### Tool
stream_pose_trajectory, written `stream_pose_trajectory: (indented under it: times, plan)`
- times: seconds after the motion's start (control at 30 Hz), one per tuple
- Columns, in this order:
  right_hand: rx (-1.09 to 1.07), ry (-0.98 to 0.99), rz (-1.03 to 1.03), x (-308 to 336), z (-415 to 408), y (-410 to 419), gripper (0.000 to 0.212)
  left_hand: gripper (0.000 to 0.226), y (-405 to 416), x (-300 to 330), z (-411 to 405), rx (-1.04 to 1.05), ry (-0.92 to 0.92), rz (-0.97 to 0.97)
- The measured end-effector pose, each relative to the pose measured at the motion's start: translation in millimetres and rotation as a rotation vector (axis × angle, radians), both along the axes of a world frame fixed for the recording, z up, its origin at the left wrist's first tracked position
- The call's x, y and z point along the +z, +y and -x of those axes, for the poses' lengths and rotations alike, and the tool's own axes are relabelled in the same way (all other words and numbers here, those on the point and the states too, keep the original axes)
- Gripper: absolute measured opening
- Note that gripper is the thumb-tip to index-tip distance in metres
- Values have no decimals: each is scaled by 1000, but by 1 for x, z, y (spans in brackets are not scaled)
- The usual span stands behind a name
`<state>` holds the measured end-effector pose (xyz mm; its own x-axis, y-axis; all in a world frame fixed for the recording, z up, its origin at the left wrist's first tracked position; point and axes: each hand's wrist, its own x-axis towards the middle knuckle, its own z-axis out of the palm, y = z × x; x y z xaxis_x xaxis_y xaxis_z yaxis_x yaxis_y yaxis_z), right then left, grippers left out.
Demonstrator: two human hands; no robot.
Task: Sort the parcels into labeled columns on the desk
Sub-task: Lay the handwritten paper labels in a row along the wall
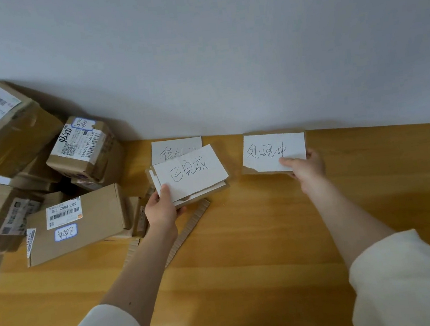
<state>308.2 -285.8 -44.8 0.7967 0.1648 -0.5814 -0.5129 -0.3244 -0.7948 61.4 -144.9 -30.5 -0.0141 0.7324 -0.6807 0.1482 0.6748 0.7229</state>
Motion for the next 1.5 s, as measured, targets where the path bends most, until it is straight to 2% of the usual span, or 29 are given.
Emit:
stream_pose_trajectory:
  times: [0.3, 0.47, 0.73, 0.9, 1.03, 1.3, 1.4, 1.5]
  plan:
    - [90, -119, 135, -38, -7, 33, 77, 32, 17, -14, -20, -13, 30, -7]
    - [126, -210, 259, -50, -7, 43, 82, 25, 22, -20, -29, -45, 41, -26]
    - [265, -426, 669, -66, -2, 48, 69, 11, 22, -27, -37, -68, 49, -35]
    - [386, -498, 683, -71, 0, 51, 52, 18, 22, -28, -40, -78, 44, -34]
    - [400, -488, 700, -70, -2, 51, 48, 9, 22, -31, -39, -96, 47, -26]
    - [449, -508, 782, -65, -2, 51, 47, 30, 18, -30, -39, -127, 31, -3]
    - [401, -591, 625, -60, 2, 49, 36, 36, 17, -28, -39, -141, 8, 12]
    - [417, -500, 332, -48, 7, 46, 26, 33, 14, -25, -41, -167, -12, 23]
